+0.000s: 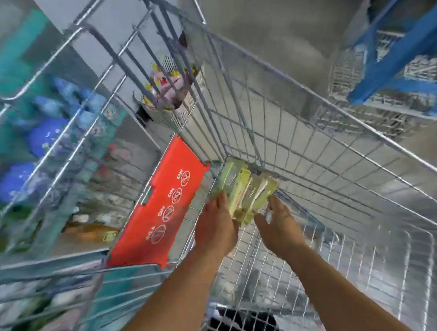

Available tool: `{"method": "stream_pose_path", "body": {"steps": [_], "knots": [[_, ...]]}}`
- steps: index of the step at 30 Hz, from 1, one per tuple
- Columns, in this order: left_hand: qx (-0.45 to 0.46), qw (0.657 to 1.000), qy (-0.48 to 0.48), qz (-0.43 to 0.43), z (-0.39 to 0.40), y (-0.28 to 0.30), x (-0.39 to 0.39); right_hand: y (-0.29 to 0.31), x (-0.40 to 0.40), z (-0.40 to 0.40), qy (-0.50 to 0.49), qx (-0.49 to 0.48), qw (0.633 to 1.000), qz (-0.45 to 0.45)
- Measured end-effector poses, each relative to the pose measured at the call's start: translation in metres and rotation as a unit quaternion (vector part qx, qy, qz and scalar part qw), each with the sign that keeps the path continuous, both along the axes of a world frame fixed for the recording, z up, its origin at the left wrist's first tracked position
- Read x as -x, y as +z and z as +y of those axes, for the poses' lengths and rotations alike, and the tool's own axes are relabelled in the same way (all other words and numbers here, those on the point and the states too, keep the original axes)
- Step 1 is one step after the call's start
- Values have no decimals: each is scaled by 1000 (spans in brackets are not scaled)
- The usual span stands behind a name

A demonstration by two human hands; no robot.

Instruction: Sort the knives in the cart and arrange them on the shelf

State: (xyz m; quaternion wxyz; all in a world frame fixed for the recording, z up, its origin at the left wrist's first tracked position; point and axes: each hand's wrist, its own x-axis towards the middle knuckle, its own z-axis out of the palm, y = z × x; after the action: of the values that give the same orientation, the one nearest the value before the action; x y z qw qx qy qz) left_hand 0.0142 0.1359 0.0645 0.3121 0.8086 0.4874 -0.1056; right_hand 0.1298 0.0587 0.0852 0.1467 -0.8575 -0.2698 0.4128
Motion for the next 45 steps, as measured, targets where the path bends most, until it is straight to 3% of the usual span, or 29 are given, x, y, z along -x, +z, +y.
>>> {"method": "stream_pose_path", "body": {"steps": [9,18,25,37,45], "knots": [[-51,998,-10,38,20,-83,-22,-95,-7,28,-61,55,996,29],[-128,990,19,49,26,-115,-31,-131,0,50,-198,4,980,-12],[-99,994,36,30,25,-107,-30,-131,8,62,-269,-53,961,25],[-28,995,97,17,22,-85,-16,-108,1,45,-239,-10,971,-7],[-1,994,107,-4,-6,-38,-1,-58,10,15,-234,-38,972,1]]}}
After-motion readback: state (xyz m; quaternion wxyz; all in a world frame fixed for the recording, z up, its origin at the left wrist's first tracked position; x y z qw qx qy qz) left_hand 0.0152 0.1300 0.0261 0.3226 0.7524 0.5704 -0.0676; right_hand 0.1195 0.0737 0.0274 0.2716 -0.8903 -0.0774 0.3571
